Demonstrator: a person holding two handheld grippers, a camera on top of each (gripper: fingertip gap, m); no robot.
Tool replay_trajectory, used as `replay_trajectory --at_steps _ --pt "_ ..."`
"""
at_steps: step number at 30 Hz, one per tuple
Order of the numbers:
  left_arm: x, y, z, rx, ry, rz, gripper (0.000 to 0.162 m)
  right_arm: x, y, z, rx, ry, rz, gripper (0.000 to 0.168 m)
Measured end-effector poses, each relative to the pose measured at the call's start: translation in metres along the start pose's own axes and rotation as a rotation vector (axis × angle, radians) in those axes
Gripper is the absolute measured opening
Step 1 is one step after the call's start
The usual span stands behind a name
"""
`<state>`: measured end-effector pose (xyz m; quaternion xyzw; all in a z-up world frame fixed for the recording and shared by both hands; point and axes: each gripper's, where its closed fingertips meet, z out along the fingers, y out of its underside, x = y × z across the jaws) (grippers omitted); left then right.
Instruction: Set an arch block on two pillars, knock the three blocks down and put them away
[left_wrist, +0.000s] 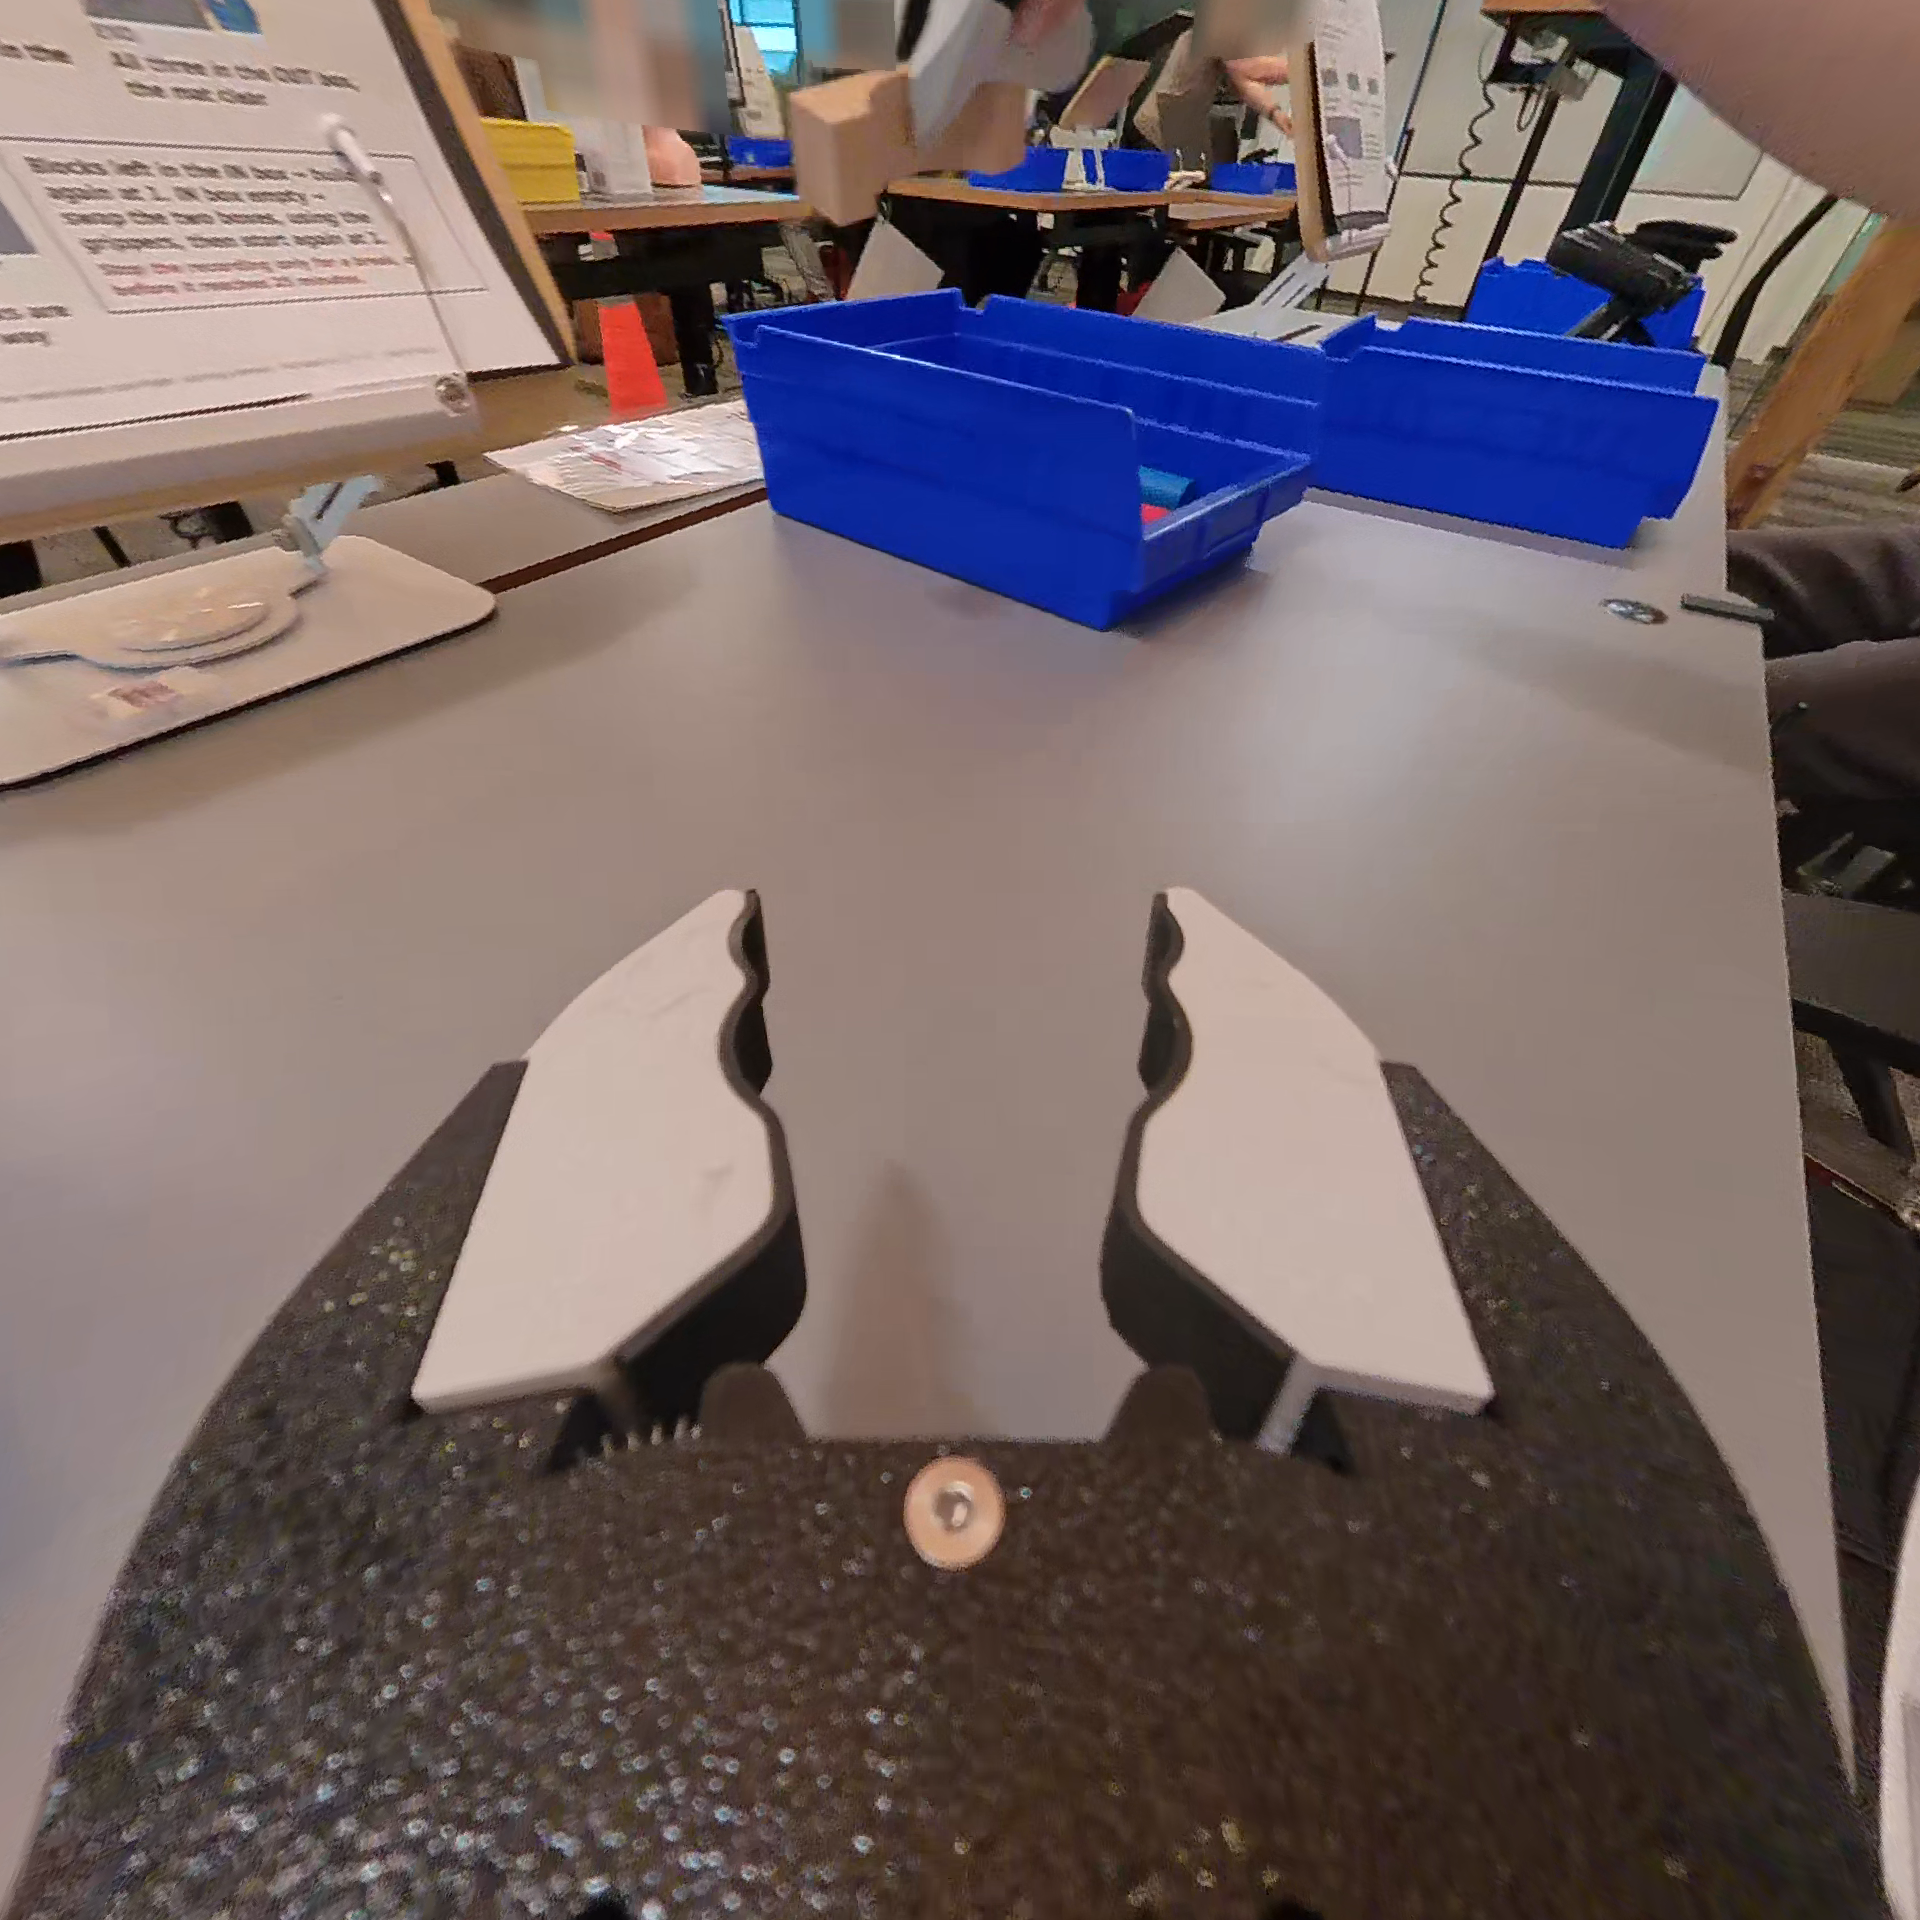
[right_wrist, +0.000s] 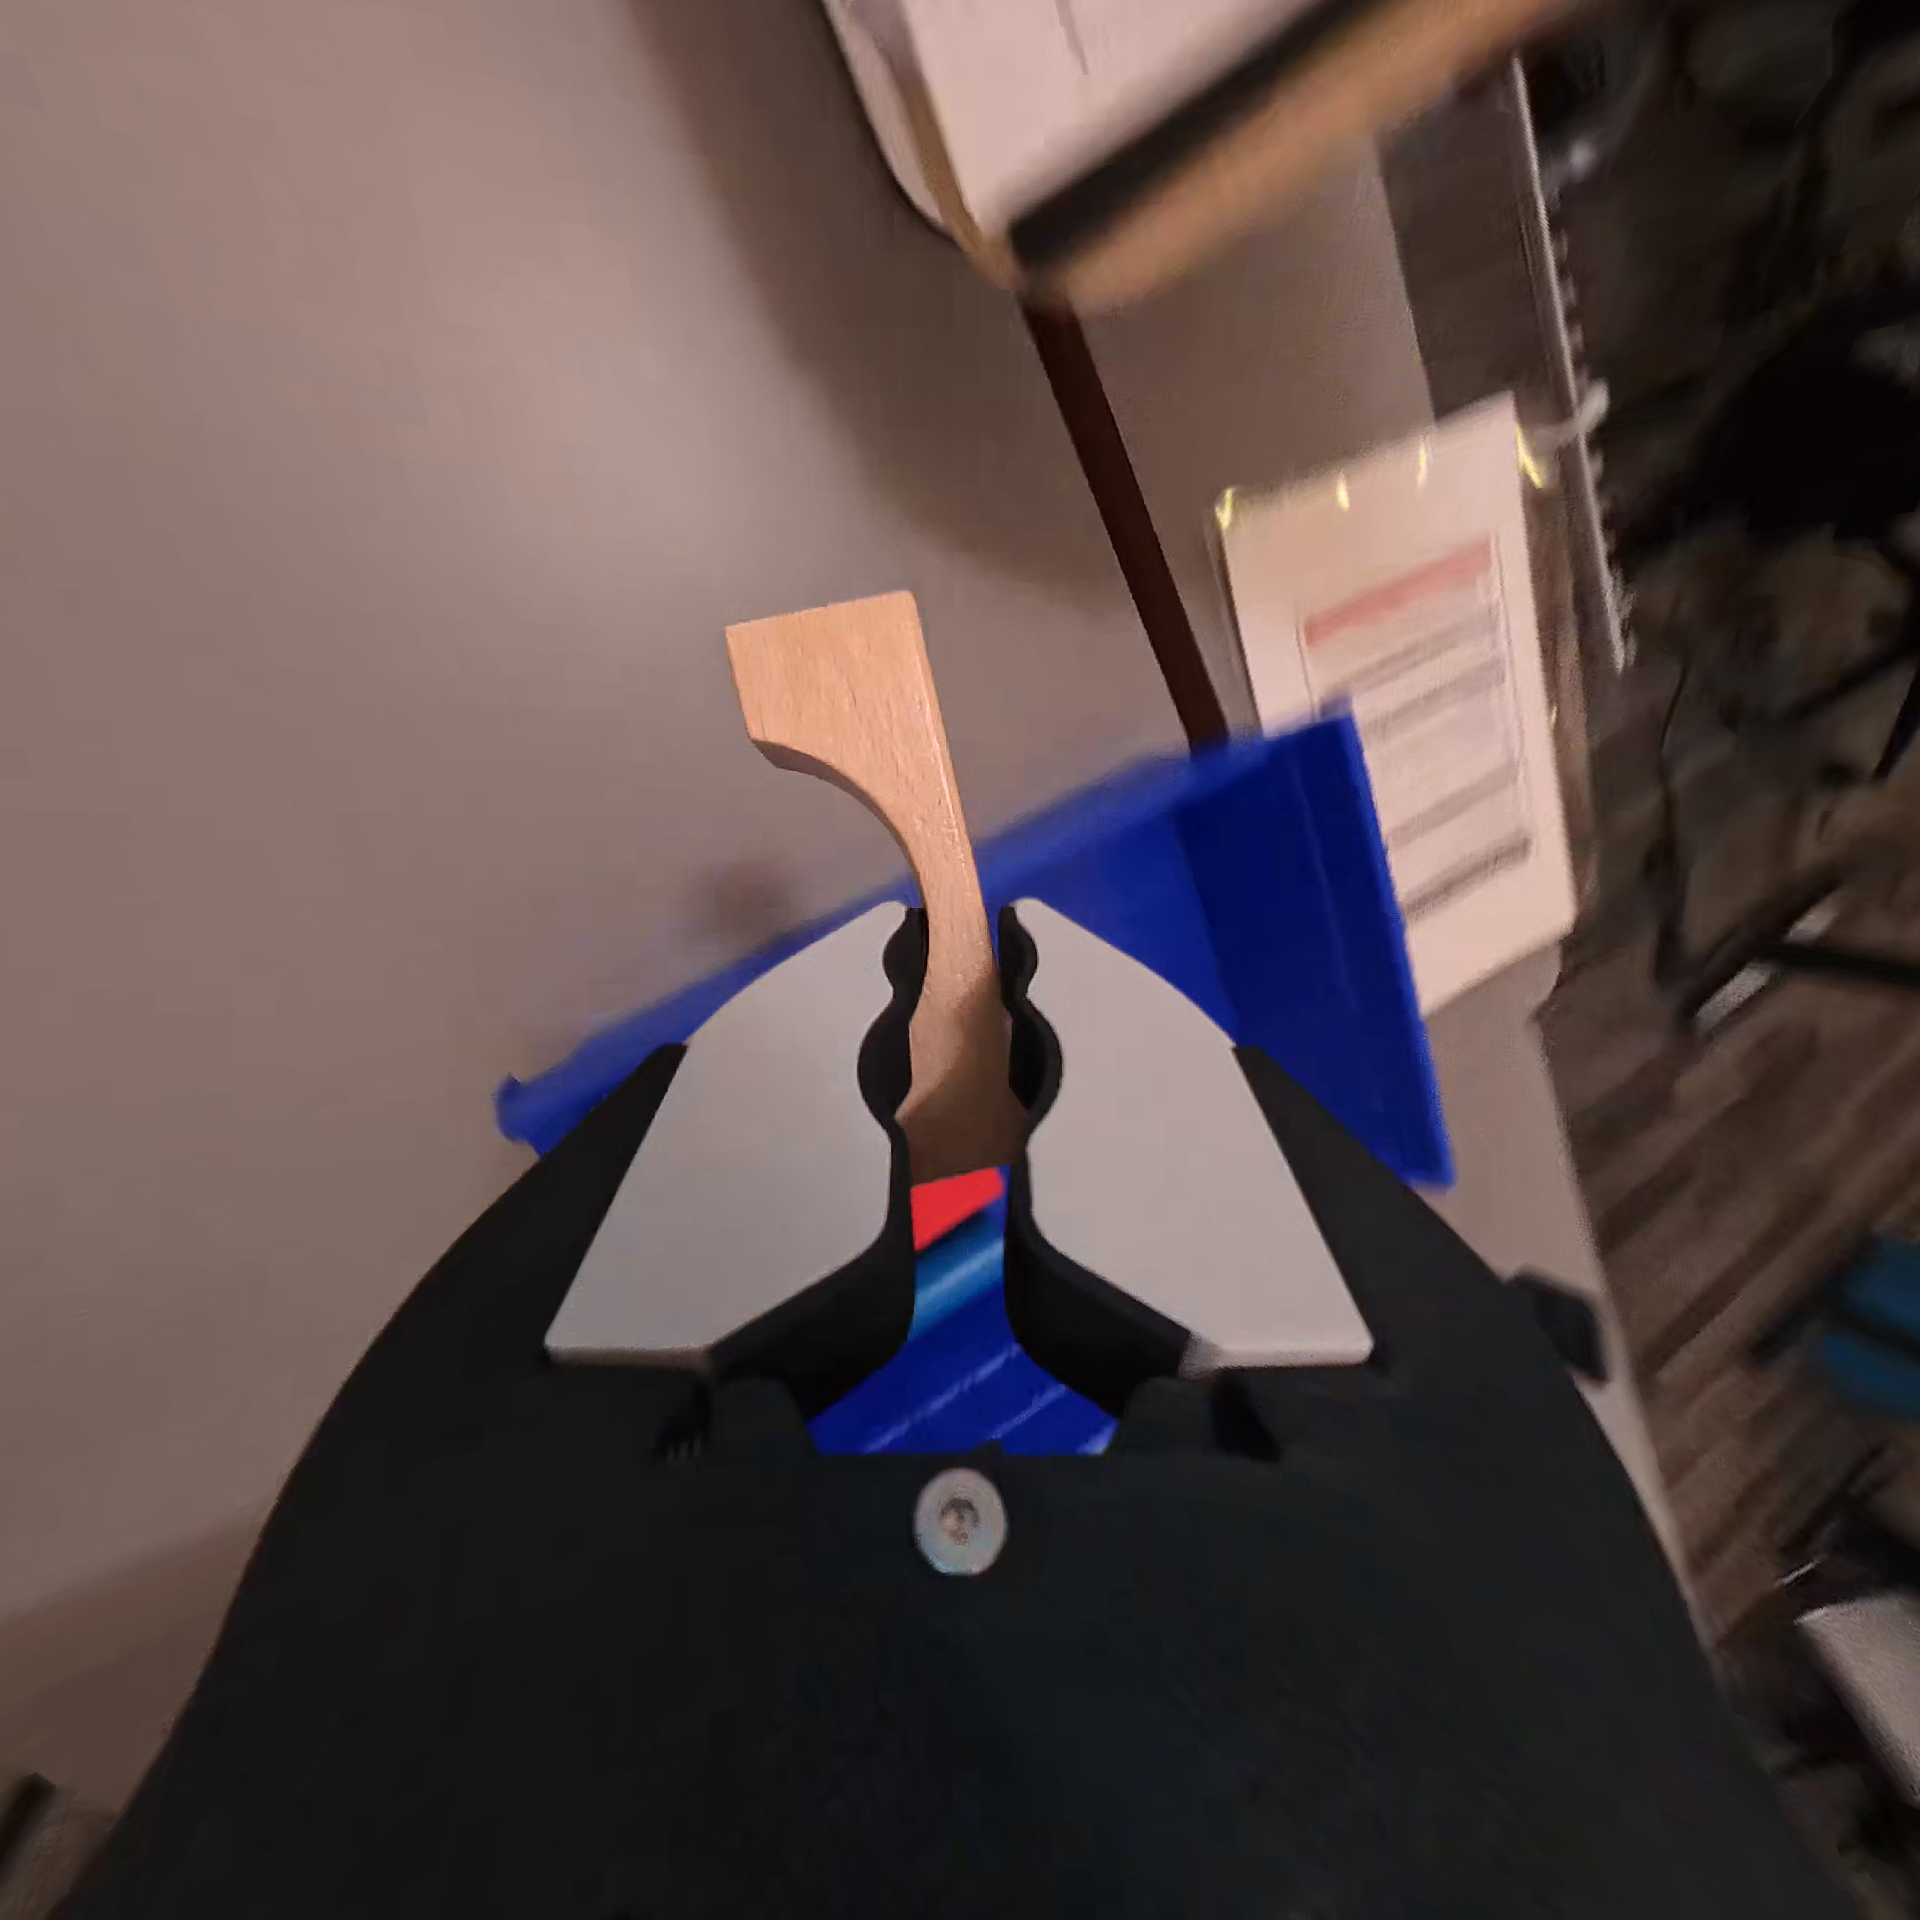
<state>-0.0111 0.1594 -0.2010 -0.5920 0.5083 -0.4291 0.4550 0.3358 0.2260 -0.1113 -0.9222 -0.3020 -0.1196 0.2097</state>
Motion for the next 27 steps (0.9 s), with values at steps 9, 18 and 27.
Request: replay_trajectory --at_steps 9,18,27 --pt "0.034 -0.006 0.033 -0.058 0.072 0.045 0.069 0.008 0.165 0.048 -0.109 0.018 0.562 0.014" --pt "0.059 -0.009 0.06 -0.122 0.104 0.121 0.07 -0.01 0.173 0.08 -0.038 -0.031 0.619 0.027" --pt "0.088 -0.032 0.113 -0.132 0.184 0.202 0.073 -0.042 0.172 0.019 0.21 0.054 0.653 0.046"
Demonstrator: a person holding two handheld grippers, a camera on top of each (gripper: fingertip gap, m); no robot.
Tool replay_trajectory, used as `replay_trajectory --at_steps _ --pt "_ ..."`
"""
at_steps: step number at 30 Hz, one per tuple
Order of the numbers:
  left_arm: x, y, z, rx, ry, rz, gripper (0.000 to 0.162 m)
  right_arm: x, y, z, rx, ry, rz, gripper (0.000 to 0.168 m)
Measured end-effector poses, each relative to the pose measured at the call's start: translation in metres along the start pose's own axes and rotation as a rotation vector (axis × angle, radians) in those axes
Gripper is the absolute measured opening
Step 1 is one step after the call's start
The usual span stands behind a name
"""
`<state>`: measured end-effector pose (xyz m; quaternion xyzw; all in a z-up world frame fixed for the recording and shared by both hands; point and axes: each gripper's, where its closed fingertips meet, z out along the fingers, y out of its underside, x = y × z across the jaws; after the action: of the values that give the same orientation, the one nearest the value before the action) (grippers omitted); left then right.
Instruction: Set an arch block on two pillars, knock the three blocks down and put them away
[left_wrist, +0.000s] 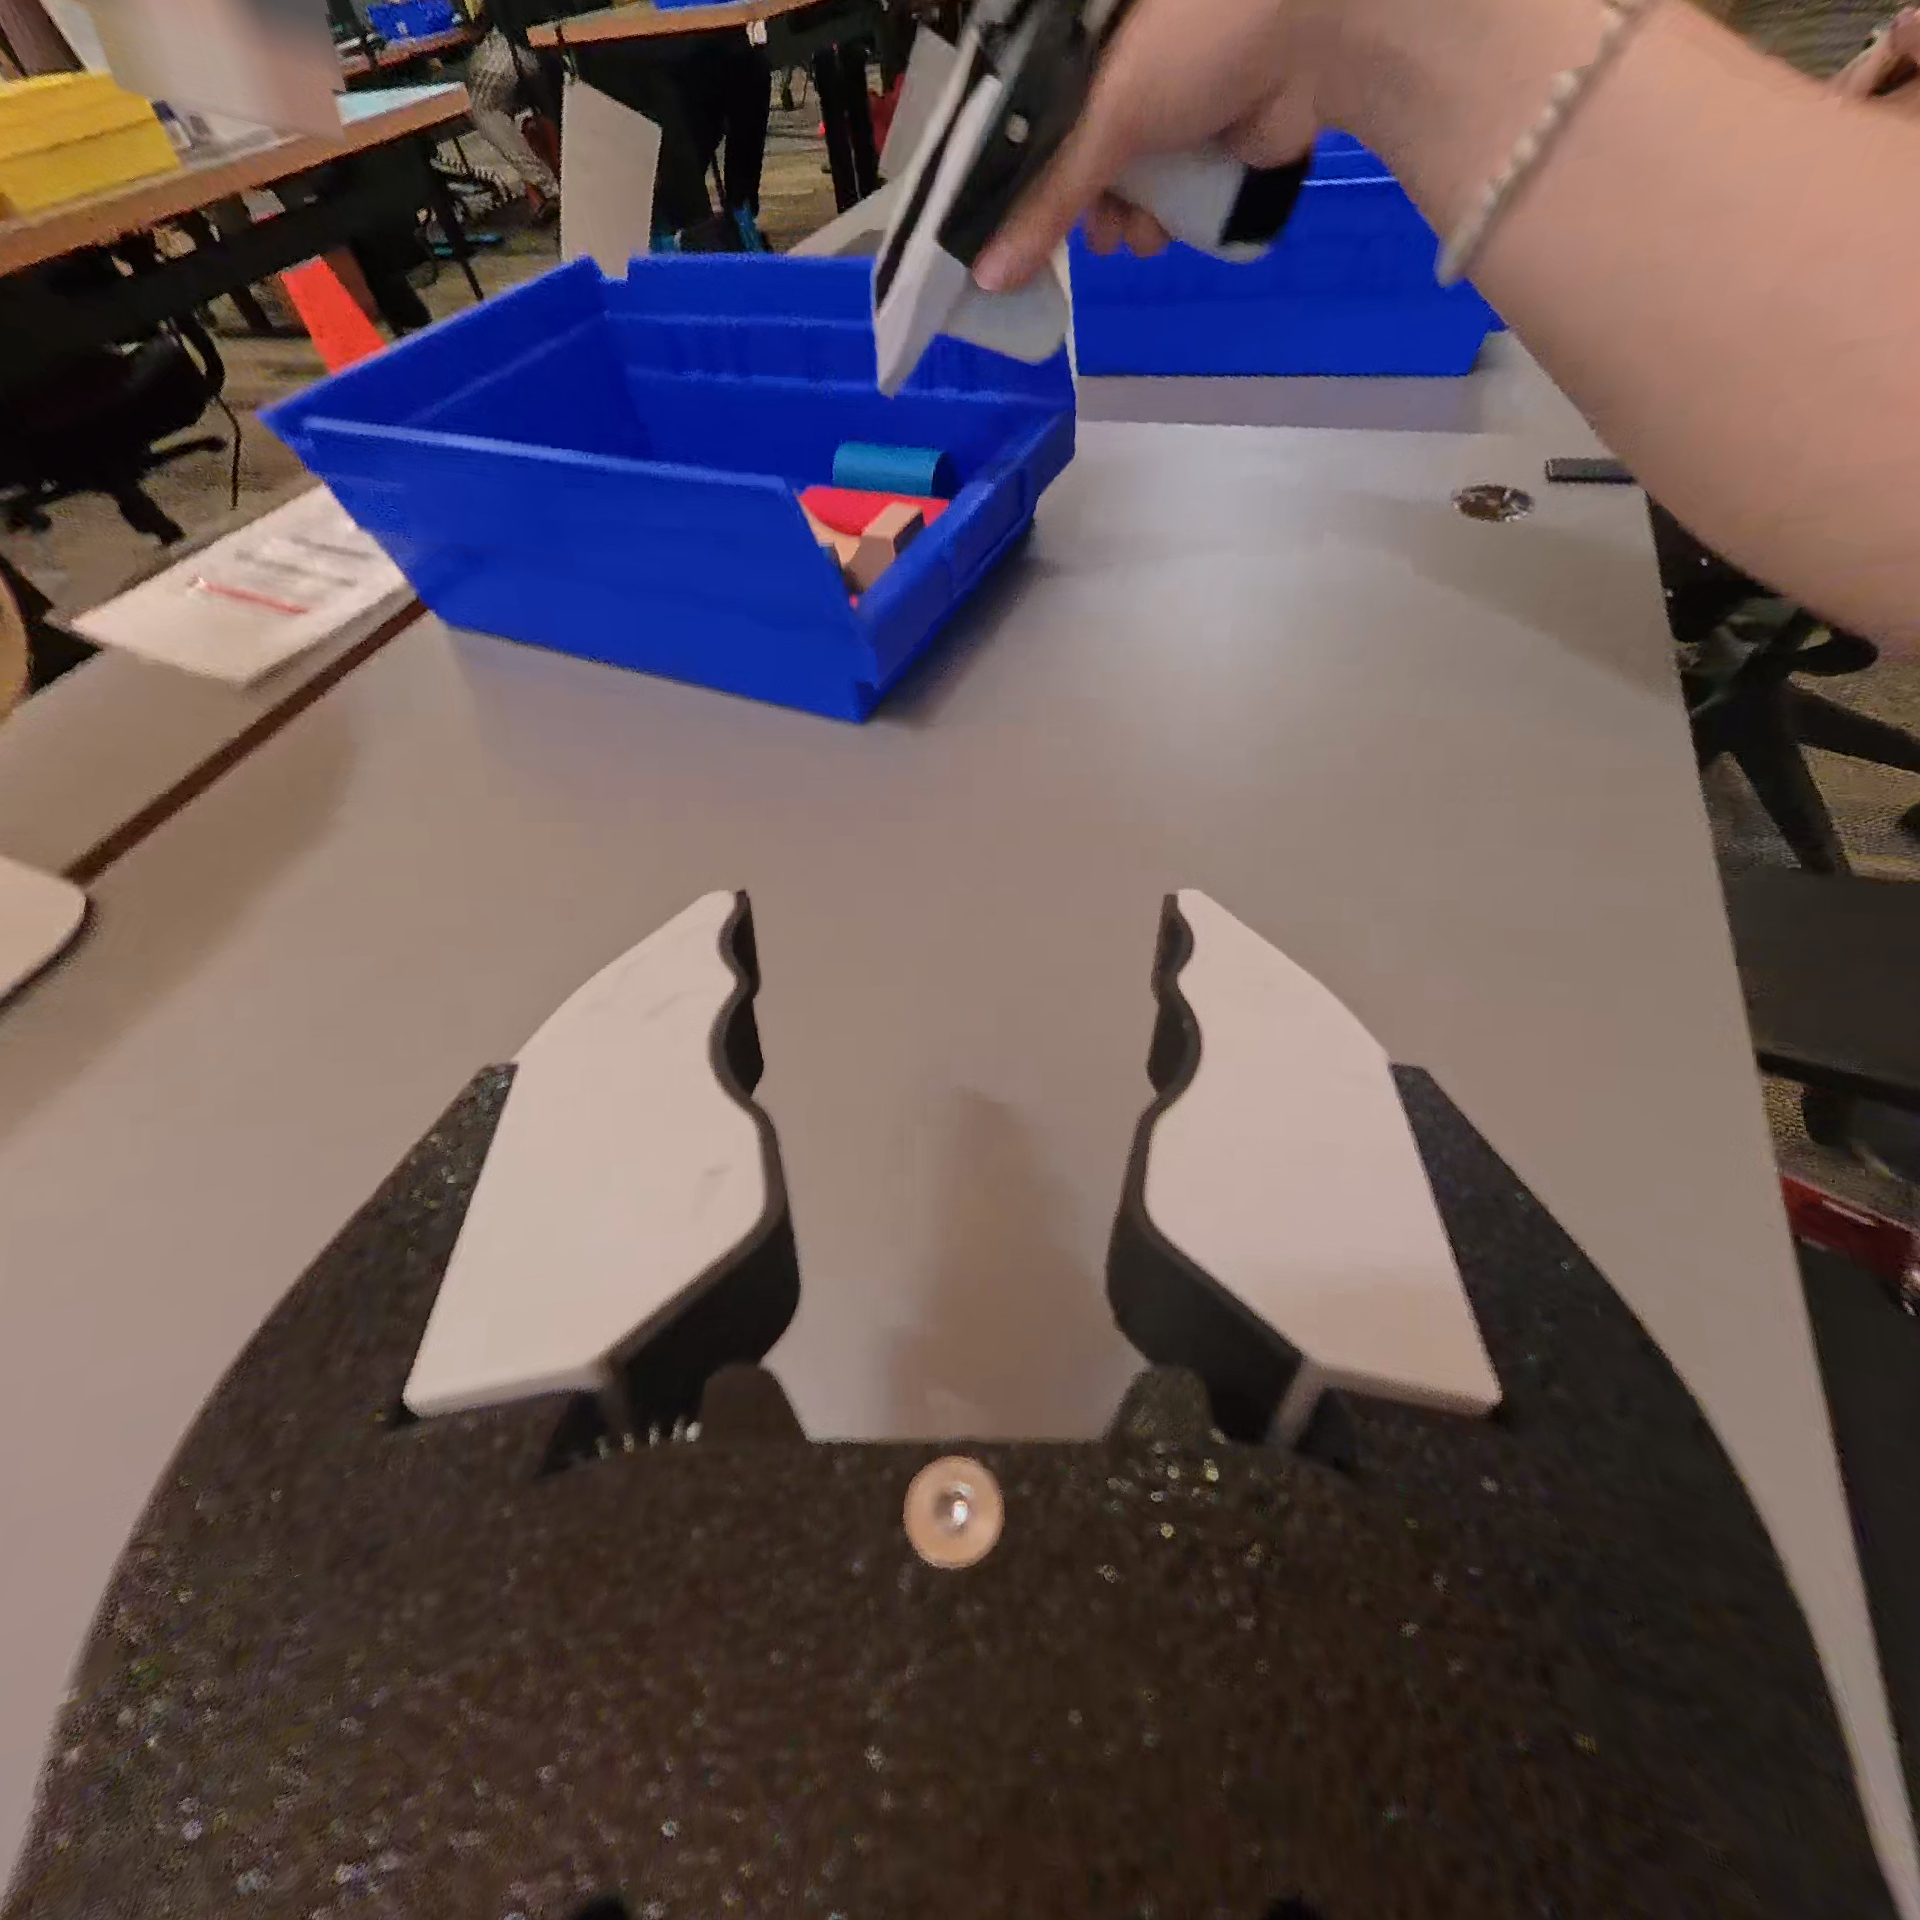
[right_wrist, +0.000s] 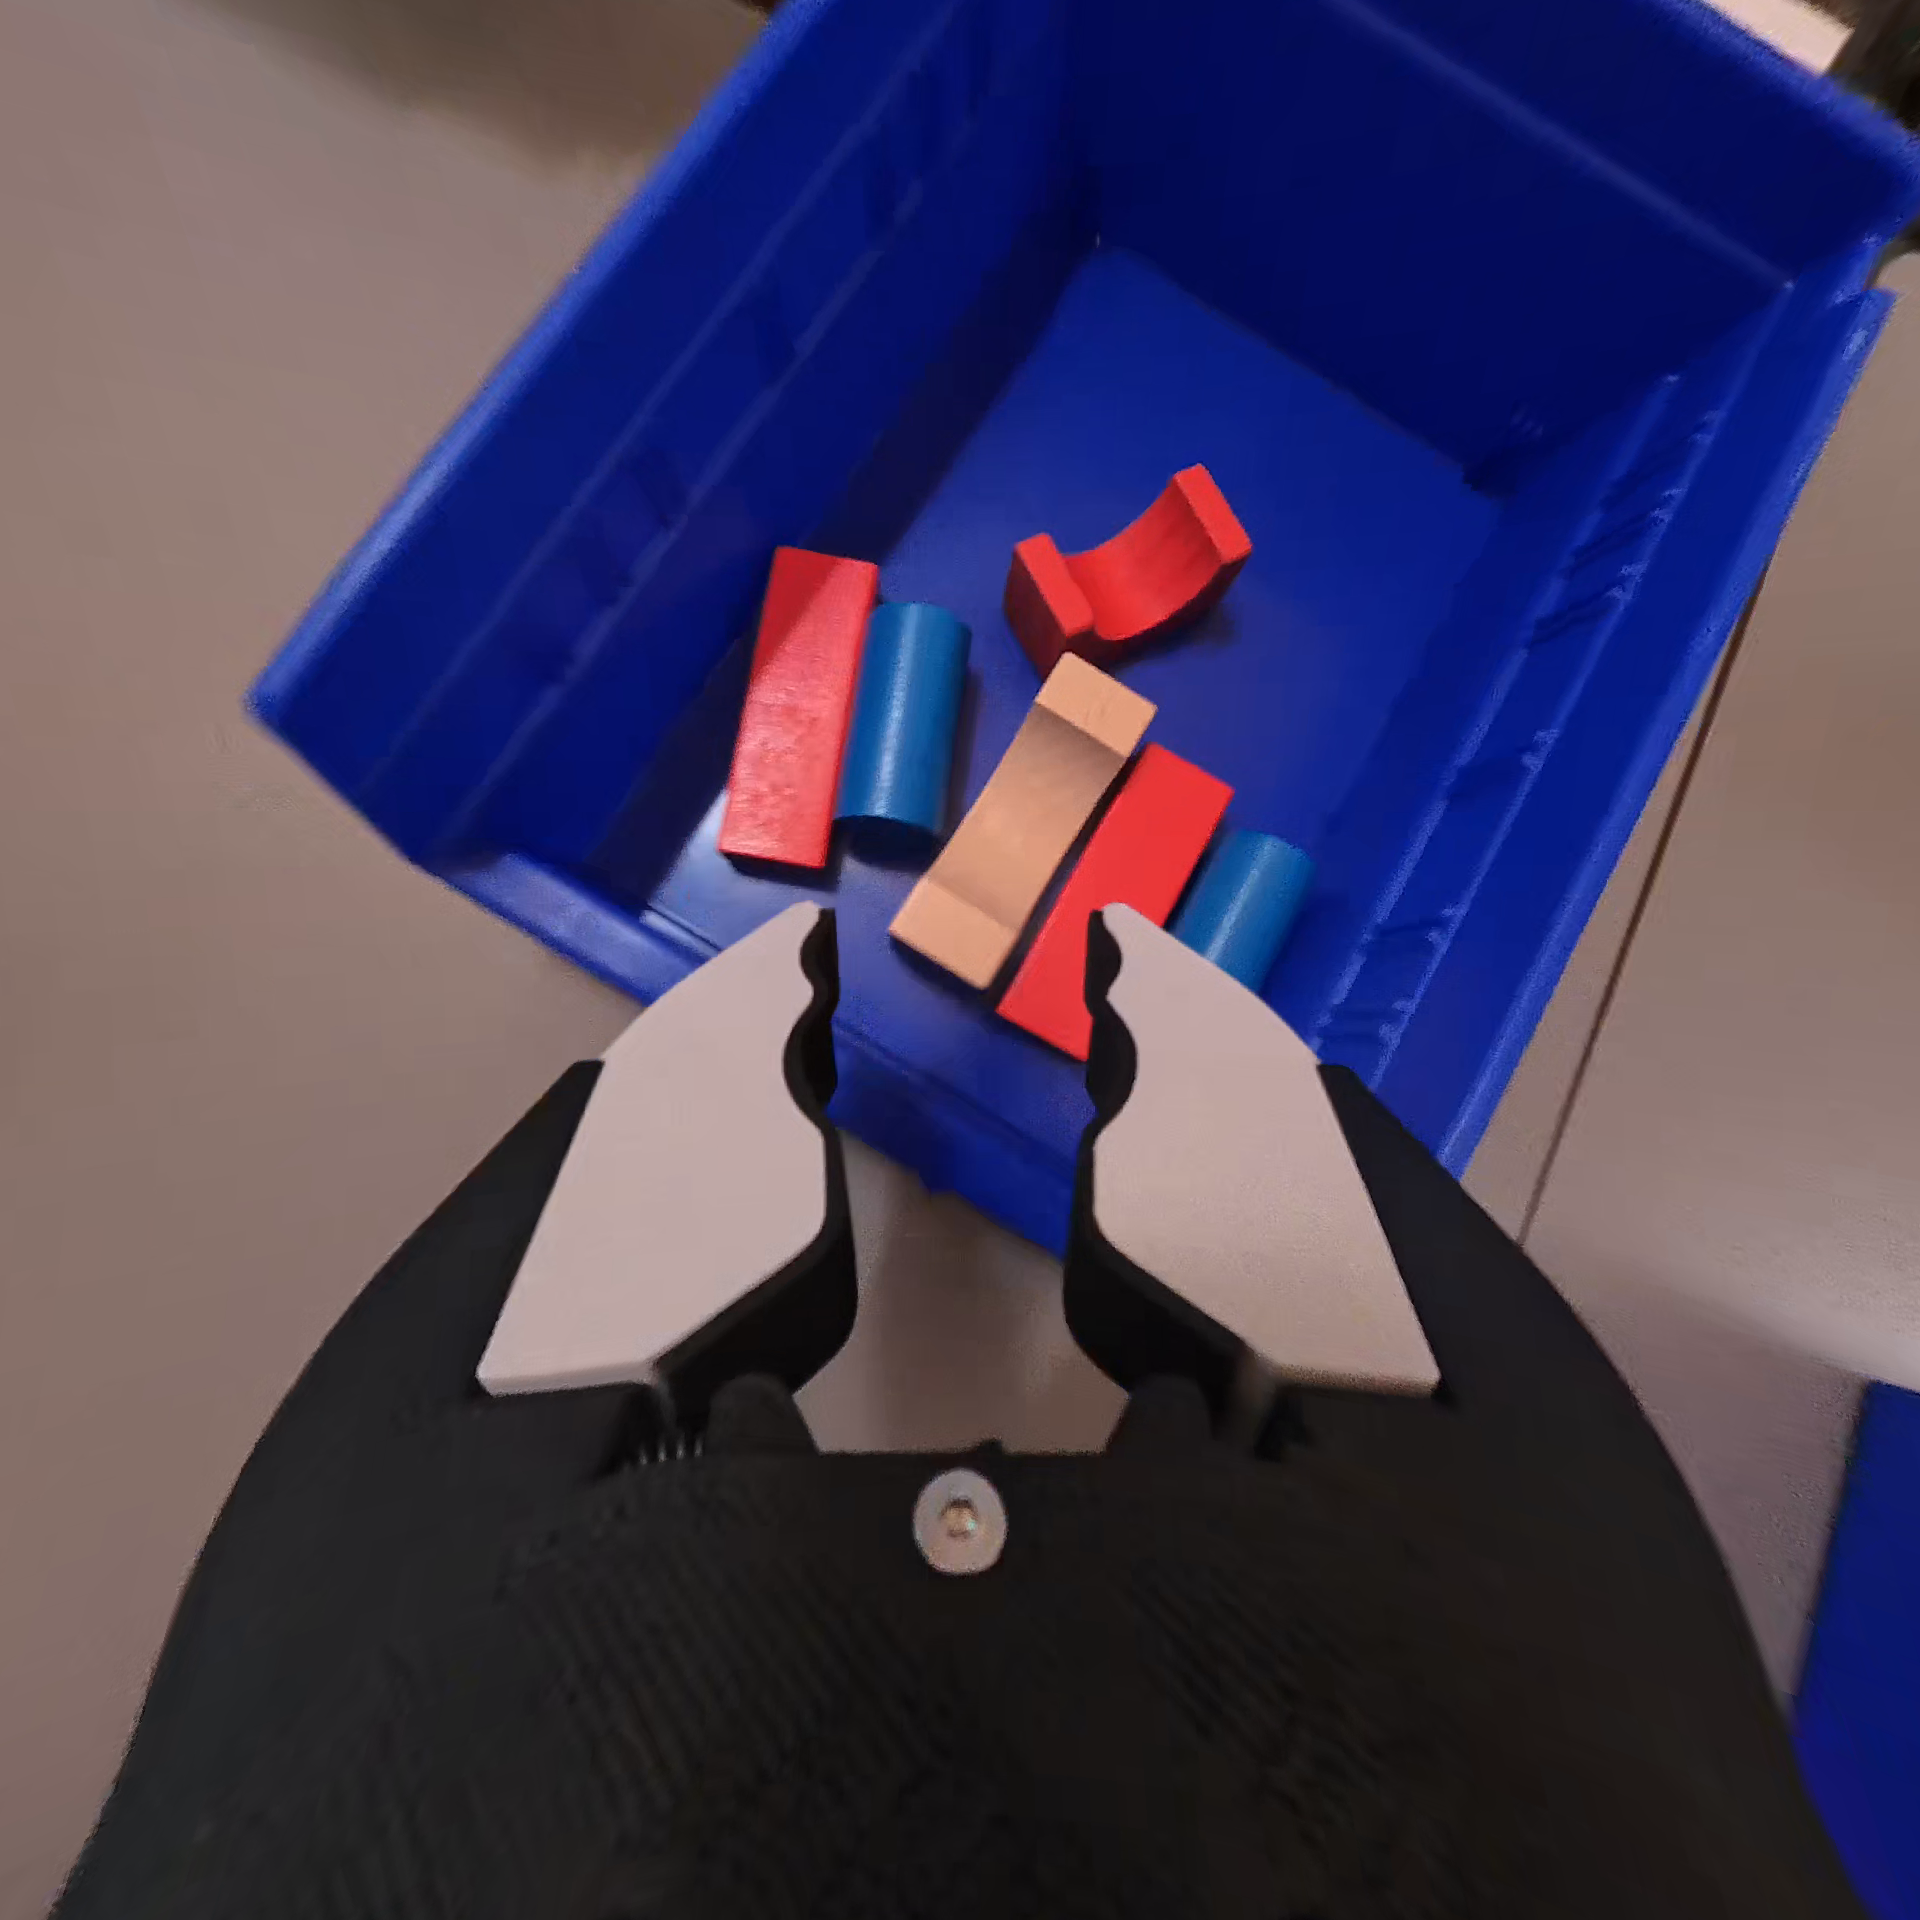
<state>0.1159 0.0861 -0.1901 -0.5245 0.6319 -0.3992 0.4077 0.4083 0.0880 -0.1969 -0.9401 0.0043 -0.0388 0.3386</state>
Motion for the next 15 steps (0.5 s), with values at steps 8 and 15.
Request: replay_trajectory --at_steps 8,15 --pt "-0.047 -0.086 0.099 0.007 -0.109 -0.156 0.095 -0.036 0.052 -0.028 0.168 0.067 0.132 0.044" --pt "-0.095 -0.073 0.194 -0.247 -0.313 -0.38 0.083 -0.033 0.065 -0.053 0.29 0.132 0.164 0.041"
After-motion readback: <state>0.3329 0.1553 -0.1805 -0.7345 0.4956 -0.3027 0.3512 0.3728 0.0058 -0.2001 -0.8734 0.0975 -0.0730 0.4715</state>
